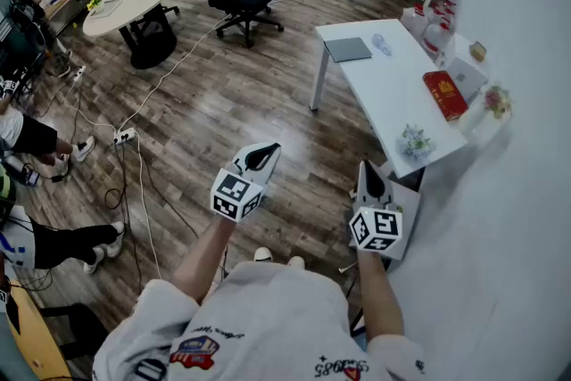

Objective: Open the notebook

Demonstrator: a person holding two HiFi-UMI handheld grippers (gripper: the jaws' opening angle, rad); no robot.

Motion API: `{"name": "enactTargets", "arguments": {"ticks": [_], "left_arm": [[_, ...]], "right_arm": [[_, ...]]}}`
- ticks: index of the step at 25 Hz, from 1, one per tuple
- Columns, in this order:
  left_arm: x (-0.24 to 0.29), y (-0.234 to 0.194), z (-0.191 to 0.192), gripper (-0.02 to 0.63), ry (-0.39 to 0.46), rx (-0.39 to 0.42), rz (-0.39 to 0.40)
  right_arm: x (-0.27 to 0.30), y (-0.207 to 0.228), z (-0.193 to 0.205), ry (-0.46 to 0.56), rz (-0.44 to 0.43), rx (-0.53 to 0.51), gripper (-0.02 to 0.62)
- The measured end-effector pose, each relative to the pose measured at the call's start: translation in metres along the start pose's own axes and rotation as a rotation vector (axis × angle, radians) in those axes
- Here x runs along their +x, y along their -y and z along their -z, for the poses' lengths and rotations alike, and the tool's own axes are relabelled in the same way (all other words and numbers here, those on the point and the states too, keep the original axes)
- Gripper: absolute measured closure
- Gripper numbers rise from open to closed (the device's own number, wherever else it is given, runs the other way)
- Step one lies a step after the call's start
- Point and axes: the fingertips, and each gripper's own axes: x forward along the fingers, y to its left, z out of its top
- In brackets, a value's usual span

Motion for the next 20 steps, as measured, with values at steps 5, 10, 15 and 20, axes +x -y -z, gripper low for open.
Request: {"name": "enactTargets", "arguments": {"ticks": [5, 10, 15, 20], "left_arm": [[-0.002, 0.006, 0.000, 0.600, 0.000, 0.010, 0.006], [0.001, 0.014, 0.002, 0.598, -0.006, 0.019, 0.018], [0.006, 0.016, 0.003, 0.482, -0.009, 0.015, -0.003], [0.016, 0.016, 0.008, 0.240, -0.005, -0.012, -0.045]], "right_arm": [[-0.005, 0.000, 0.001, 0.006, -0.017, 0.033, 0.603], [-0.006, 0.006, 0.005, -0.012, -0.017, 0.031, 0.603], [-0.008, 0.015, 0.004, -0.016, -0.020, 0.046, 0.603], [-0.014, 0.029, 0.008, -0.018, -0.019, 0.050, 0.603]]}}
